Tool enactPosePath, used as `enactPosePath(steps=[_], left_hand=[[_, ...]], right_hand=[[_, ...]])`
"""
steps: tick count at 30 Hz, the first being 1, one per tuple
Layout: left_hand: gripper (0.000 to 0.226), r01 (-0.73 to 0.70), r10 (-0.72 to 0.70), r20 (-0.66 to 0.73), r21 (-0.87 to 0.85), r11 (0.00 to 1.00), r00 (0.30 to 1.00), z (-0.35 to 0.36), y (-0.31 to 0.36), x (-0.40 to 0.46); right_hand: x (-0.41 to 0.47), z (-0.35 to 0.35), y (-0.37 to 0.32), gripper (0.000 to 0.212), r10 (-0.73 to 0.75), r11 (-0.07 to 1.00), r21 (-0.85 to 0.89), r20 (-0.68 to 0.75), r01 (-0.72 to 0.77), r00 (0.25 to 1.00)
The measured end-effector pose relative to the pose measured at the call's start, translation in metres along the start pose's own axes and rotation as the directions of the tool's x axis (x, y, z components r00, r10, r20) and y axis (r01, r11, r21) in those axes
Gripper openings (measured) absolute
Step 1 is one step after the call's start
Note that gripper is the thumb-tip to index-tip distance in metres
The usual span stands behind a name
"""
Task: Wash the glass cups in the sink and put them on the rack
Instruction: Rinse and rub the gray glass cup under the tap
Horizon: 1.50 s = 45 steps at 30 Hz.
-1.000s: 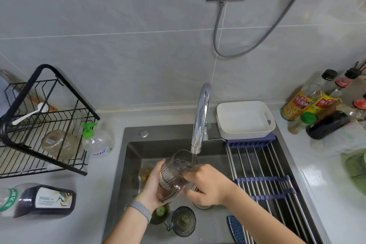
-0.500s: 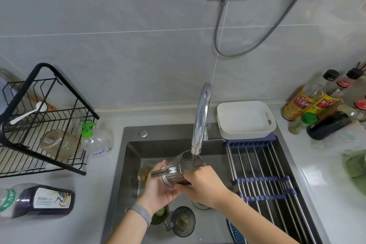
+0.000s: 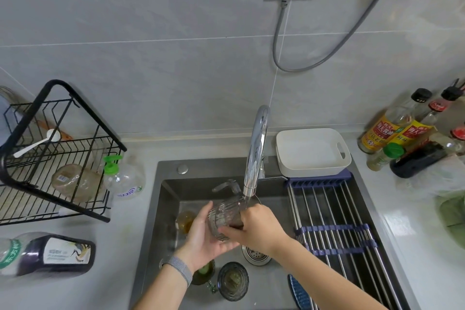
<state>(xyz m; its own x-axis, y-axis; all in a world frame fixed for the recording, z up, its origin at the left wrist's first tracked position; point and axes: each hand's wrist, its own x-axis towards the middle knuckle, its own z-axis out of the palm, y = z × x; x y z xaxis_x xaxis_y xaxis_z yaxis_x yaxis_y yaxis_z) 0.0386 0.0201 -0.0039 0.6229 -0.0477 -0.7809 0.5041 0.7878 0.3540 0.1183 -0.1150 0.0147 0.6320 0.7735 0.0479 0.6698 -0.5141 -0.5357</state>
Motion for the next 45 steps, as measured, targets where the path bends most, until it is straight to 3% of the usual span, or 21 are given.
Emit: enactPosePath(steps=[2,4,7,9,12,15,18,23,26,31,34,37,42,45], left_hand=[[0.051,-0.048,0.048,-0.012,-0.064,0.997,0.999,0.005,0.002,0.001],[0.046,-0.058,0.056,-0.054,-0.051,0.997,0.997,0.008,0.001,0.002],[0.048,-0.032,0.025,-0.112,-0.054,0.998,0.993,0.007,-0.003,0.007],[0.052,-0.001,-0.009,-0.132,-0.075,0.997,0.991,0.005,-0.004,0.008],[0.053,0.045,-0.056,-0.135,-0.087,0.995,0.989,0.006,-0.008,0.007],[0.055,0.022,-0.034,-0.133,-0.093,0.995,0.990,0.004,-0.009,0.009],[0.056,-0.046,0.034,-0.117,-0.099,0.994,0.993,0.004,-0.010,0.006],[0.051,-0.131,0.116,-0.113,-0.139,0.981,0.987,0.007,-0.011,0.004],[0.050,-0.097,0.082,-0.136,-0.107,0.990,0.987,0.008,-0.007,0.002],[0.065,0.033,-0.035,-0.081,-0.030,0.999,0.996,0.001,0.000,-0.005],[0.064,0.050,-0.049,-0.051,0.009,0.999,0.998,0.003,0.001,-0.007],[0.057,-0.030,0.028,-0.059,-0.036,0.999,0.998,0.003,-0.005,-0.008],[0.059,-0.181,0.182,-0.005,-0.154,0.971,0.983,0.006,-0.018,-0.009],[0.063,-0.173,0.168,-0.046,-0.140,0.975,0.985,0.009,-0.014,-0.006]], right_hand=[[-0.003,0.000,-0.011,0.057,0.116,0.993,0.034,0.020,-0.116,0.993],[-0.005,0.002,-0.017,0.052,0.113,0.993,-0.021,0.047,-0.112,0.993],[-0.004,-0.002,-0.009,0.037,-0.103,0.992,-0.052,0.132,0.111,0.986],[-0.003,-0.009,0.008,0.030,-0.294,0.948,-0.104,0.078,0.301,0.953],[-0.003,-0.016,0.017,0.034,-0.382,0.906,-0.180,0.038,0.383,0.923],[-0.004,-0.009,0.012,0.038,-0.371,0.904,-0.236,-0.018,0.356,0.929],[-0.007,-0.003,0.006,0.033,-0.326,0.937,-0.178,-0.125,0.302,0.937],[-0.004,0.005,-0.017,0.046,-0.114,0.989,-0.120,-0.238,0.088,0.964],[-0.003,0.004,-0.020,0.039,-0.186,0.978,-0.134,-0.182,0.163,0.966],[0.001,-0.013,0.009,0.029,-0.400,0.899,-0.165,0.064,0.405,0.914],[0.000,-0.018,0.004,0.032,-0.461,0.843,-0.280,0.064,0.459,0.885],[-0.002,-0.015,-0.011,0.035,-0.449,0.842,-0.338,-0.011,0.420,0.893],[0.000,-0.003,-0.020,0.041,-0.209,0.963,-0.186,-0.061,0.194,0.976],[-0.003,0.005,-0.024,0.040,-0.136,0.981,-0.151,-0.074,0.124,0.988]])
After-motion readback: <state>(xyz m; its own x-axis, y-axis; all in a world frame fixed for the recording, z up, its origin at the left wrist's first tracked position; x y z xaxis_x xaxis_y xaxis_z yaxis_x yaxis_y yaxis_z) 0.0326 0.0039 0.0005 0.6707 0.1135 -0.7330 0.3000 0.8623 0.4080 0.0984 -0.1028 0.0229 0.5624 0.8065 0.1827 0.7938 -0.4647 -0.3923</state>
